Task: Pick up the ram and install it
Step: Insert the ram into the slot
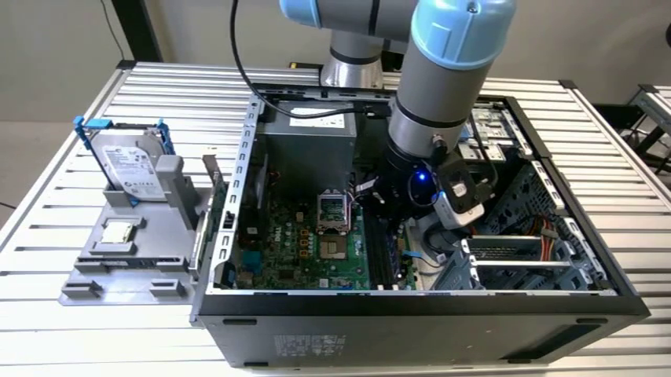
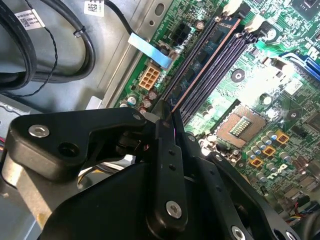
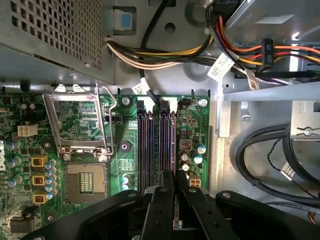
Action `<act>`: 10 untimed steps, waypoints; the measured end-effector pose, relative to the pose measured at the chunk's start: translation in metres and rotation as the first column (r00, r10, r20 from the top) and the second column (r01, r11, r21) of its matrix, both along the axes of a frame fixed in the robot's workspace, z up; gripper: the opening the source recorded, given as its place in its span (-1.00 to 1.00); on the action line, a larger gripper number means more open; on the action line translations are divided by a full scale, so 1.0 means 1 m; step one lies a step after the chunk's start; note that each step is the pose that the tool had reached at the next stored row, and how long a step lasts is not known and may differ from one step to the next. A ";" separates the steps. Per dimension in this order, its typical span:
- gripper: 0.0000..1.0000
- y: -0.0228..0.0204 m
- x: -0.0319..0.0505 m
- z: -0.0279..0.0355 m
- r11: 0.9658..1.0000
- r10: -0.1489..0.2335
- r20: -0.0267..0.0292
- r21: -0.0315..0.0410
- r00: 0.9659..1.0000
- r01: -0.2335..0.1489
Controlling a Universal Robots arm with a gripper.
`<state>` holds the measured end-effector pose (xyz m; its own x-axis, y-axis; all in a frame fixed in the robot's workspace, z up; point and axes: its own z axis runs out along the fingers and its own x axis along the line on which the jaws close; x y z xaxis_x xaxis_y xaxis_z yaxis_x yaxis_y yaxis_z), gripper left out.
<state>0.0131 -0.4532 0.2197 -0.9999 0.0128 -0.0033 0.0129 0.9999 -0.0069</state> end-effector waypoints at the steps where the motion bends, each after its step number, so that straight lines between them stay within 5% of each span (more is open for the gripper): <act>1: -1.00 0.0000 0.0000 0.0000 1.000 0.000 0.000 0.000 1.000 0.000; 10: -1.00 0.0000 0.0000 -0.0063 1.000 -0.003 0.000 0.000 1.000 0.003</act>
<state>0.0131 -0.4532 0.2134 -0.9999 0.0156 -0.0034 0.0157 0.9999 -0.0069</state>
